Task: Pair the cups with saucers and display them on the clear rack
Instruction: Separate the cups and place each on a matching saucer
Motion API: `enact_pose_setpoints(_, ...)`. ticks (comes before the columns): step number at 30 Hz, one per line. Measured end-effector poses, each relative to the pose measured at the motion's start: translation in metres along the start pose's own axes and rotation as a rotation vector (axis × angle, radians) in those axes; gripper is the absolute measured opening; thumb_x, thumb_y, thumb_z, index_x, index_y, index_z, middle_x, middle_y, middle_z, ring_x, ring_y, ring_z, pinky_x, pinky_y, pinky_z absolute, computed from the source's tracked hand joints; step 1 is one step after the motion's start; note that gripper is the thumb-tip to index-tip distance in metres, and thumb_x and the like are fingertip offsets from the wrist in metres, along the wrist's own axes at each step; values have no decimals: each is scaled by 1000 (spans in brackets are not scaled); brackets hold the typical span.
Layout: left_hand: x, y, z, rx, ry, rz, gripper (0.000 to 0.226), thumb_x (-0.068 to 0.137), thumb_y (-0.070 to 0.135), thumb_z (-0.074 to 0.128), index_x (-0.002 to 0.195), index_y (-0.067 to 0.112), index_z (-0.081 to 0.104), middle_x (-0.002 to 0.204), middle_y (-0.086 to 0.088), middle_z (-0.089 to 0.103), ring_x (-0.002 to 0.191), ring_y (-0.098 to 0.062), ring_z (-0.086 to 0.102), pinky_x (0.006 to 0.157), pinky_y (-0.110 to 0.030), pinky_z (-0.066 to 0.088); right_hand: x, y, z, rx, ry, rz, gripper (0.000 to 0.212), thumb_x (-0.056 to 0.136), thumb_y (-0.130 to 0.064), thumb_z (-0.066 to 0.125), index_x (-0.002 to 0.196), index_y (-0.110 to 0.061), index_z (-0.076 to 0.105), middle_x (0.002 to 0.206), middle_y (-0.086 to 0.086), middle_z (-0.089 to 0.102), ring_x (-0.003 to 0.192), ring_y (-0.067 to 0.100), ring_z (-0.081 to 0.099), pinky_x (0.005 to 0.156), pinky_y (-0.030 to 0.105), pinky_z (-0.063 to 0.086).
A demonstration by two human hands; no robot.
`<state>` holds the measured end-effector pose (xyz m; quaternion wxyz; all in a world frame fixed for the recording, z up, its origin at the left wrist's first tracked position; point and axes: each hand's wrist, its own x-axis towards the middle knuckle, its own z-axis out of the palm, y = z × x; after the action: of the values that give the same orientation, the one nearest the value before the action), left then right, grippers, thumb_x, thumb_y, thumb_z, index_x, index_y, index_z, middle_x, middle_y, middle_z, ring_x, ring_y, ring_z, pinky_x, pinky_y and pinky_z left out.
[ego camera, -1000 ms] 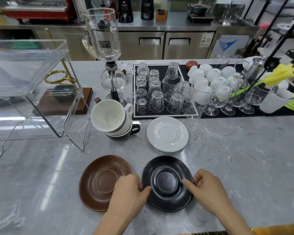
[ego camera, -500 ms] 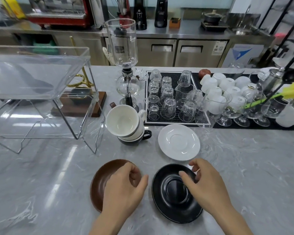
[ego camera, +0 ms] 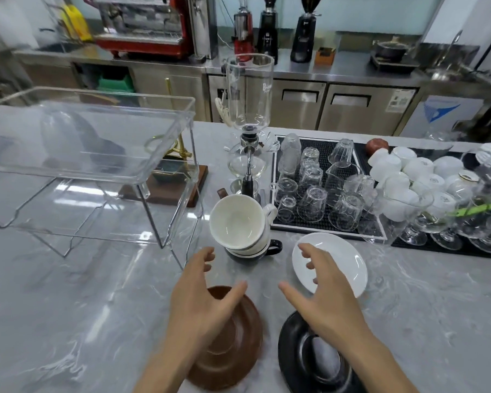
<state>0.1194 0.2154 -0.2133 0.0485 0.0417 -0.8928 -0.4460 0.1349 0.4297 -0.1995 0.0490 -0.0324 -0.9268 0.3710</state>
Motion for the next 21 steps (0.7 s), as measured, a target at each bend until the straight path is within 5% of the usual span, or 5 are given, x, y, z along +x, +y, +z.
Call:
enact_pose_setpoints(13, 45, -3, 1, -115, -40, 75, 102, 53, 63, 78, 142, 34, 39, 135, 19, 52, 116, -1, 55, 96, -33, 52, 57, -17, 11, -8, -38, -168, 78, 76, -44, 76, 142, -28, 37, 140, -15, 41, 130, 5, 40, 107, 22, 34)
enact_pose_setpoints(21, 66, -1, 3, -180, -77, 88, 95, 52, 63, 81, 136, 46, 39, 129, 28, 53, 119, 6, 52, 98, -36, 52, 89, -32, 16, -12, -104, -290, 85, 70, -39, 80, 143, -26, 37, 135, -23, 36, 129, -10, 28, 110, 11, 19)
